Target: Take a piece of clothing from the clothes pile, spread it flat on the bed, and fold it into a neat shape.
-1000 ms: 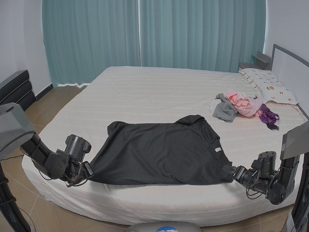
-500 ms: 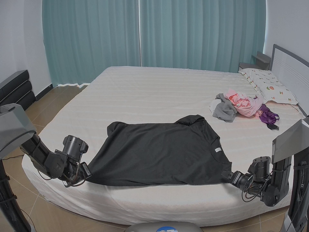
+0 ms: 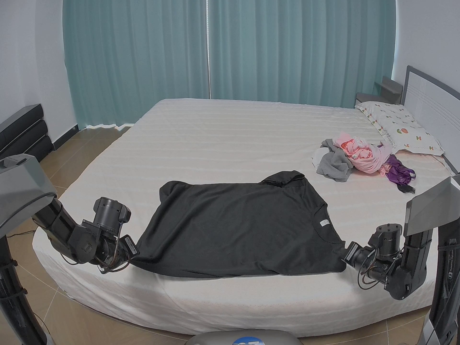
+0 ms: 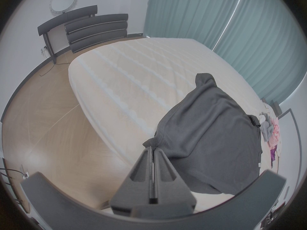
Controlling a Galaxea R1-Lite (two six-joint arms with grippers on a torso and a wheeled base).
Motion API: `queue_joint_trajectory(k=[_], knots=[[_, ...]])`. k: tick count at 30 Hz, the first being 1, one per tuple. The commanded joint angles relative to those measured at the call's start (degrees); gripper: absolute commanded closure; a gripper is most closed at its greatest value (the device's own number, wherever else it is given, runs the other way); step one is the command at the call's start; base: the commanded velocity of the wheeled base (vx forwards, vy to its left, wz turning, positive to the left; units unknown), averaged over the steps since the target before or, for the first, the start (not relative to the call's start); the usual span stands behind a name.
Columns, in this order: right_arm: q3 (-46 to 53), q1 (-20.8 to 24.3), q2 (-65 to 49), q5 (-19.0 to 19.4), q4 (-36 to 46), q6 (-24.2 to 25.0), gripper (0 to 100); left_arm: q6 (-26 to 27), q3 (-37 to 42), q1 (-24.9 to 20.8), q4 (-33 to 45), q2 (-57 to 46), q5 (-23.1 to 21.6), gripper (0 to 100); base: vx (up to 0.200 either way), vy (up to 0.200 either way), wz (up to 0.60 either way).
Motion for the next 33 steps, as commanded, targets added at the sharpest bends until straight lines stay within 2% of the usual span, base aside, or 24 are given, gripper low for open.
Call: queue_joint_trajectory(k=[1,4,10,13,17,18,26,29,33], knots=[[-5.77,-1.02,-0.46,0.0,0.83,0.24,100,-0.57,-0.54,0.46,-3.25,1.87,-0.16,100,0.0,0.0,0.0],[-9.63,-1.55,-0.38,0.0,1.97,0.15,100,-1.71,-0.72,0.55,-5.71,3.18,0.01,100,0.0,0.0,0.0],[-20.97,-2.25,-0.29,0.0,12.6,0.24,100,-4.26,-2.12,0.99,-6.94,3.8,0.1,100,0.0,0.0,0.0],[-20.09,-2.17,-0.9,0.71,13.48,0.24,100,-4.44,-2.03,0.99,-6.94,3.8,0.1,100,0.0,0.0,0.0],[-16.14,-1.99,-2.05,3.52,13.39,0.07,100,-4.35,-1.86,0.99,-6.94,3.71,0.1,100,0.0,0.0,0.0],[-14.55,-2.17,-2.57,4.22,13.57,-0.11,0,-4.35,-1.59,0.9,-6.85,3.62,0.1,100,0.0,0.0,0.0],[-8.31,-2.87,-3.63,4.66,13.83,-0.64,0,-4.35,-1.24,0.73,-6.85,3.36,-0.07,100,0.0,0.0,0.0],[-4.97,-3.48,-3.1,6.95,13.66,-1.95,0,-4.35,-1.07,0.55,-6.76,3.27,-0.07,100,0.0,0.0,0.0],[-3.92,-3.48,-1.43,7.65,13.13,-2.66,0,-4.26,-1.07,0.46,-6.76,3.27,-0.07,100,0.0,0.0,0.0]])
